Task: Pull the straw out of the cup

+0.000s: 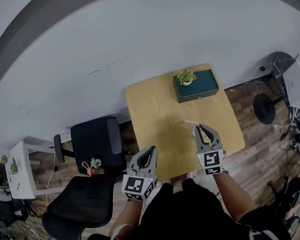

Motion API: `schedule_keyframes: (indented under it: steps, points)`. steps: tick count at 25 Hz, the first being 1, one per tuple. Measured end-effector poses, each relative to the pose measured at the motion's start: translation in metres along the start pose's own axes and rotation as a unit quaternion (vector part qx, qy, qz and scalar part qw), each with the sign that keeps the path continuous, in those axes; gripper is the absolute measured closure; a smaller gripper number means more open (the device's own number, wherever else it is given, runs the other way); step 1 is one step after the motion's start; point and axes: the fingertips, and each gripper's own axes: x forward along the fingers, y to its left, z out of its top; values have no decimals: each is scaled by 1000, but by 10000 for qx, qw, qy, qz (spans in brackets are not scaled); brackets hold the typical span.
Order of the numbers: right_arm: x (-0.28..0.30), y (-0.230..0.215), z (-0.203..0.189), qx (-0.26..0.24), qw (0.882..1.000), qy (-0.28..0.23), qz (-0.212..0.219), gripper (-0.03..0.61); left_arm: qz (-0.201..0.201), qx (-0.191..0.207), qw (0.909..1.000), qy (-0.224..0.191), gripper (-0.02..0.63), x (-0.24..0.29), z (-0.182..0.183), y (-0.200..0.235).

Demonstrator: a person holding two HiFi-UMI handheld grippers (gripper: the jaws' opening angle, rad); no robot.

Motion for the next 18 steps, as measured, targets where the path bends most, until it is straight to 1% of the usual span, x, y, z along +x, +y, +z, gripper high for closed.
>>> schedule_keyframes:
  steps: [5,12,15,18]
  points:
    - [-15,-10,34,332,9983,-467,-111,525,-90,50,9999,9,595,6,4,-8]
    - [-41,-23,83,589,9895,-1315,-94,526,-139,133,9998,-30,594,13,10,-15]
    - [-48,-29,96,704,9862,-1492,-113,526,-169,151,9997,-39,594,15,12,-18]
    - [-55,-31,108,695,9845,-1609,-107,526,-201,176,9996,-62,595,16,15,-22]
